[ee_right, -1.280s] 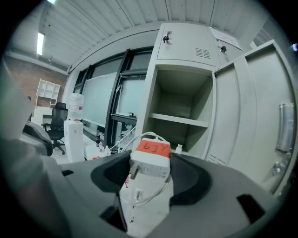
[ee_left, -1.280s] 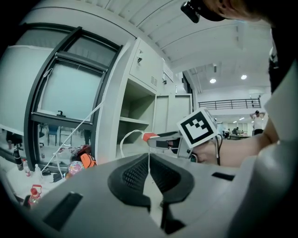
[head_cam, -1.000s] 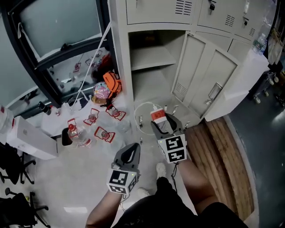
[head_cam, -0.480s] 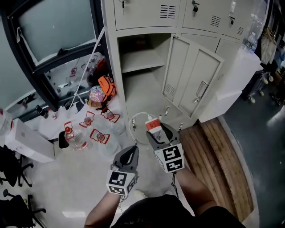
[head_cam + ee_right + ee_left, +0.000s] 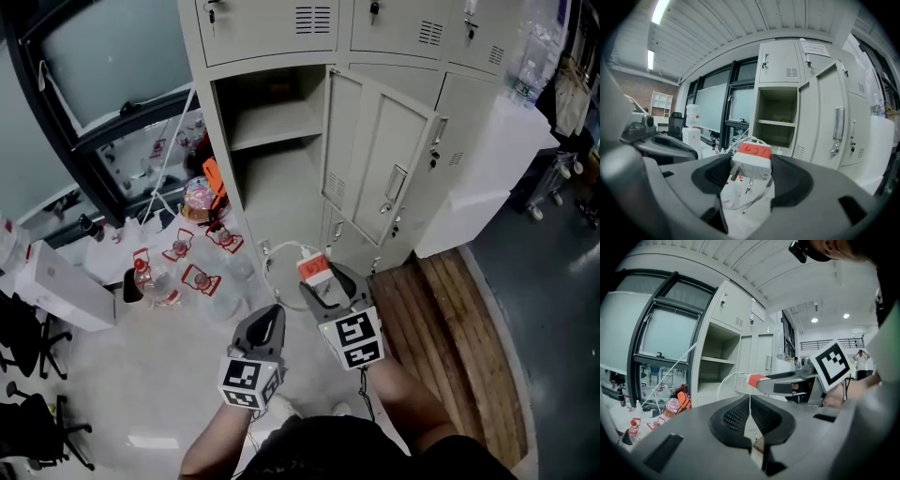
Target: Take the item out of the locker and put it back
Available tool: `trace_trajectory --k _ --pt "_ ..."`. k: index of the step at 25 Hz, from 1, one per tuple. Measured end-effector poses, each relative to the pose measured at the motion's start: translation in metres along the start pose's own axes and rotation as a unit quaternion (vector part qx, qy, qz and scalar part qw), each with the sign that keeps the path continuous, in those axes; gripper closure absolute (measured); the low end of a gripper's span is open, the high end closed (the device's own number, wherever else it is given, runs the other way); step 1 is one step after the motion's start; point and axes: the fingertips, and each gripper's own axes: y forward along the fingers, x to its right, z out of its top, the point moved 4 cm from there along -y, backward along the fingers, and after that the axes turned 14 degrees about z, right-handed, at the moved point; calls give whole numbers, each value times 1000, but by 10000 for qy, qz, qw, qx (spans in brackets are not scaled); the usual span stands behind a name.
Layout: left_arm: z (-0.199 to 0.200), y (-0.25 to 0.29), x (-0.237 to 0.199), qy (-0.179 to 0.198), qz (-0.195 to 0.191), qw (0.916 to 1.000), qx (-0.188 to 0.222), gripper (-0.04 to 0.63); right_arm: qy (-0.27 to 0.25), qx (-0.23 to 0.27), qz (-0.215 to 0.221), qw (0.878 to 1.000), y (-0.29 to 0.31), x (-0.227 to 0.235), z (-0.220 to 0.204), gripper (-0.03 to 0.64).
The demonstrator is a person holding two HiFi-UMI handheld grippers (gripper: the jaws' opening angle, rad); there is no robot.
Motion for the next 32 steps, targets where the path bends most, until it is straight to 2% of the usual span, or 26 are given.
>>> trace_trajectory --k 14,23,32 --pt "-19 -14 96 -102 377 9992 -50 584 -38 7 417 9991 -82 23 -38 351" --pt "-31 -24 123 -179 483 9986 -87 584 -54 20 469 9989 -106 25 -56 353" --pt "-37 -29 131 -159 446 9988 -117 584 -20 30 462 9989 -115 23 -61 353"
